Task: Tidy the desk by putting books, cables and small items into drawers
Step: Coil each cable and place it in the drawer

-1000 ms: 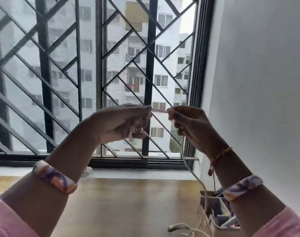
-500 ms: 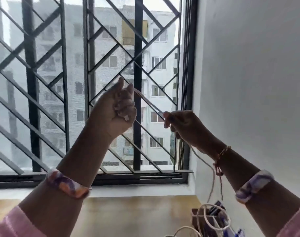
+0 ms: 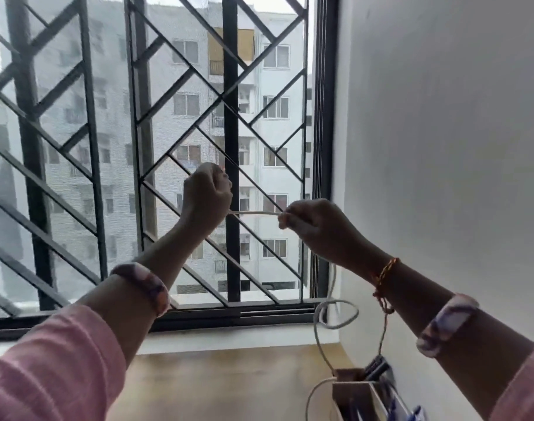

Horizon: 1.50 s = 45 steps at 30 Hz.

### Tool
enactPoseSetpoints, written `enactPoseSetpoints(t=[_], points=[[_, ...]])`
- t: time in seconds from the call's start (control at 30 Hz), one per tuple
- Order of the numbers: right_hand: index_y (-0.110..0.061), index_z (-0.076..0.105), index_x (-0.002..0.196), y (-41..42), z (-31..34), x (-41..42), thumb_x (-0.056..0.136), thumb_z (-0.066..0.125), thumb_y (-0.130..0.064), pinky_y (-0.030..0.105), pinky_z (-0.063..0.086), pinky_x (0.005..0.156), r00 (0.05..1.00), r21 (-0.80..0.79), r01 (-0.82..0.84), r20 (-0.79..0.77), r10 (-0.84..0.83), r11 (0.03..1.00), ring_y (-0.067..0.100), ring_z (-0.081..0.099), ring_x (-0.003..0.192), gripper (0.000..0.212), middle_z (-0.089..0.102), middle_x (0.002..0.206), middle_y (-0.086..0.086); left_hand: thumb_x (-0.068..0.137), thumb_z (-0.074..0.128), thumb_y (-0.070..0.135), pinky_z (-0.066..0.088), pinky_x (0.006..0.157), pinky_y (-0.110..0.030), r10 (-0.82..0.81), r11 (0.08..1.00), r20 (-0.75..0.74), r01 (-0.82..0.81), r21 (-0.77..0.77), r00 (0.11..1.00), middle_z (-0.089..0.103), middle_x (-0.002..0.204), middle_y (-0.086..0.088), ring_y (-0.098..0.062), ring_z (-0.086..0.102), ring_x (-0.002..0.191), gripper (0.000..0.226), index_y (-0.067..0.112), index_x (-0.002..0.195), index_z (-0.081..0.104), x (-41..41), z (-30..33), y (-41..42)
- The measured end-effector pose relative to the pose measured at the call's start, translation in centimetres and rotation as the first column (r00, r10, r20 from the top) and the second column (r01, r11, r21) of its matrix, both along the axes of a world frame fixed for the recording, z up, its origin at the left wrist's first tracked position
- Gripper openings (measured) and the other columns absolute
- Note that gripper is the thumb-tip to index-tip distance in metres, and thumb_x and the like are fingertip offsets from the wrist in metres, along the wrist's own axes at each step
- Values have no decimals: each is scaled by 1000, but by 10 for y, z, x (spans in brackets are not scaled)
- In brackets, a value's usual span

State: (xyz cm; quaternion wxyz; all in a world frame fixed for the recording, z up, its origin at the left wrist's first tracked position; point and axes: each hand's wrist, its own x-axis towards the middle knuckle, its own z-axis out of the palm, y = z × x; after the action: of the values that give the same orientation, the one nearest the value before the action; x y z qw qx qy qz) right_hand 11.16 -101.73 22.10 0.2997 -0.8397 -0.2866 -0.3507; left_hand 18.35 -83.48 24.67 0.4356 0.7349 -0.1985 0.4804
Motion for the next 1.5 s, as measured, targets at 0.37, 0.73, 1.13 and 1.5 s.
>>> enactPoseSetpoints(t=[0.37,0.73,1.13,1.5], points=[[-4,67,74,-1,30,-17,87,61,-27,16,34,46,986,31,0,168,-6,1000,6,40,44,27,51,49,-5,83,44,35,34,32,-10,-726,481,-673,803,-351,141,51,45,2,-2,42,33,37,1,78,59,-76,4,34],[-22,55,65,42,10,-30,95,49,-29,34,38,47,993,-67,29,113,-21,997,19,41,43,31,48,49,5,83,43,27,31,33,-9,-994,67,-112,735,-675,-12,41,47,8,0,36,35,26,10,72,59,-99,16,82],[-15,58,91,105,12,-18,94,51,-17,22,38,48,999,-308,40,-18,-48,951,7,47,51,8,58,70,0,96,39,5,51,59,-21,-664,574,48,550,-606,746,52,65,0,-4,52,53,29,9,70,52,-56,47,90],[-19,61,95,108,65,-11,84,19,-63,41,53,63,837,-233,351,513,-192,907,31,66,71,62,68,78,9,93,40,13,36,42,-19,-502,828,-614,544,-138,609,53,57,-4,-9,44,43,35,2,74,67,-82,36,110]])
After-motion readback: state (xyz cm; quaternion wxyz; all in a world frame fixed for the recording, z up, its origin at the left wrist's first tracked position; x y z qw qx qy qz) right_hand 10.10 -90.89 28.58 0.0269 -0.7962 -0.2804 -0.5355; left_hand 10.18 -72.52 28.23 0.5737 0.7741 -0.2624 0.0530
